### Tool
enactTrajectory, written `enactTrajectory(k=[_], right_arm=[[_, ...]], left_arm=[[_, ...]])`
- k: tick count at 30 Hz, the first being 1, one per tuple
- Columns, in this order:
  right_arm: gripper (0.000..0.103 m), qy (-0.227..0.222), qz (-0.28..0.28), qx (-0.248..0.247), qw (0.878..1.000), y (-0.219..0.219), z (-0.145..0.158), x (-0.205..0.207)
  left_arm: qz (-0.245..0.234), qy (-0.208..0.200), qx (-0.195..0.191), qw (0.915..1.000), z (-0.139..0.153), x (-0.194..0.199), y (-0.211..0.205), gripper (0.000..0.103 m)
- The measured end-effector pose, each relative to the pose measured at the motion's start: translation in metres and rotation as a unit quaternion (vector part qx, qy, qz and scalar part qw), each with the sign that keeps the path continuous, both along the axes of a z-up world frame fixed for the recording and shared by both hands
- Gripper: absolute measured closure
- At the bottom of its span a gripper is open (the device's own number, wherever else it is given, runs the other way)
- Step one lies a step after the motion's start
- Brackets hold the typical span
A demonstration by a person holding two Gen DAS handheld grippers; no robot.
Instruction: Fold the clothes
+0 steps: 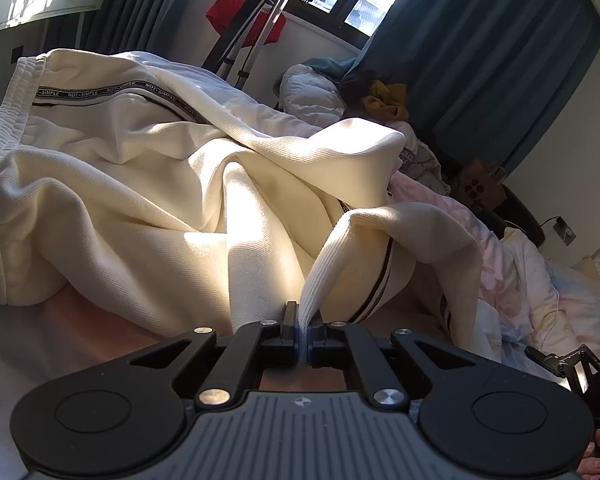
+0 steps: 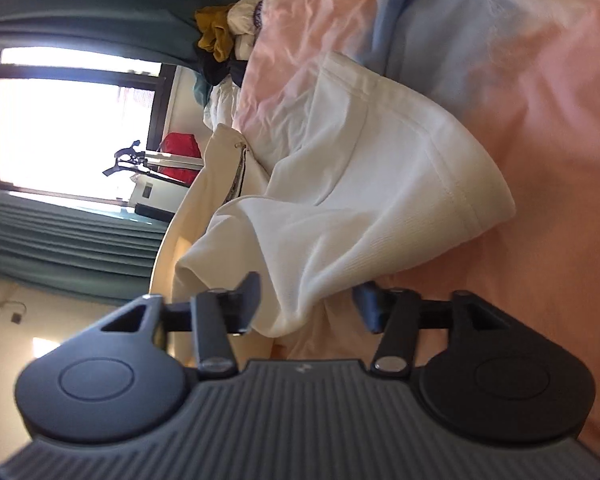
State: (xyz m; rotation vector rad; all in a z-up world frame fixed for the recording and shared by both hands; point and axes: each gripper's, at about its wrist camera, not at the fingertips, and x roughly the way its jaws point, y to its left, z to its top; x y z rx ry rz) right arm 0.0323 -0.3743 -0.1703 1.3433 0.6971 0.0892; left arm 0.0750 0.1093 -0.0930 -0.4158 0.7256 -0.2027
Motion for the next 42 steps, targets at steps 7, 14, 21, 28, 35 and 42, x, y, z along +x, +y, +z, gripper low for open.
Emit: enactTrajectory(k=[7, 14, 21, 28, 35, 42], right_arm=[[0.029, 0.063, -0.050, 0.012, 0.997, -0.004, -0.025, 0.025], [0.070, 0.080, -0.118, -0.052, 0.988, -0.027, -0.005, 0.056], [0.089, -0.001, -0.108, -0.105, 0.989, -0.054, 0.031, 0.095], [0.092, -0.141, -0.074, -0.180, 0.971, -0.068, 0.090, 0.097], [0.092, 0.001, -0.071, -0.249, 0.966, -0.133, 0.047, 0.102], [0.092, 0.090, -0.084, -0.135, 0.983, -0.168, -0.015, 0.095]], left_arm=[[0.008, 0.008, -0.011, 0.9999, -0.006, 0.005, 0.004, 0.099], [0.014, 0.017, -0.033, 0.9992, -0.010, 0.007, 0.011, 0.099], [-0.001, -0.003, -0.029, 0.9996, -0.013, 0.004, 0.006, 0.099], [-0.006, -0.007, -0.026, 0.9996, -0.022, 0.010, 0.003, 0.098], [-0.043, -0.018, -0.043, 0.9980, -0.018, 0.008, -0.009, 0.096], [-0.042, 0.010, -0.047, 0.9980, -0.018, 0.002, -0.007, 0.090]])
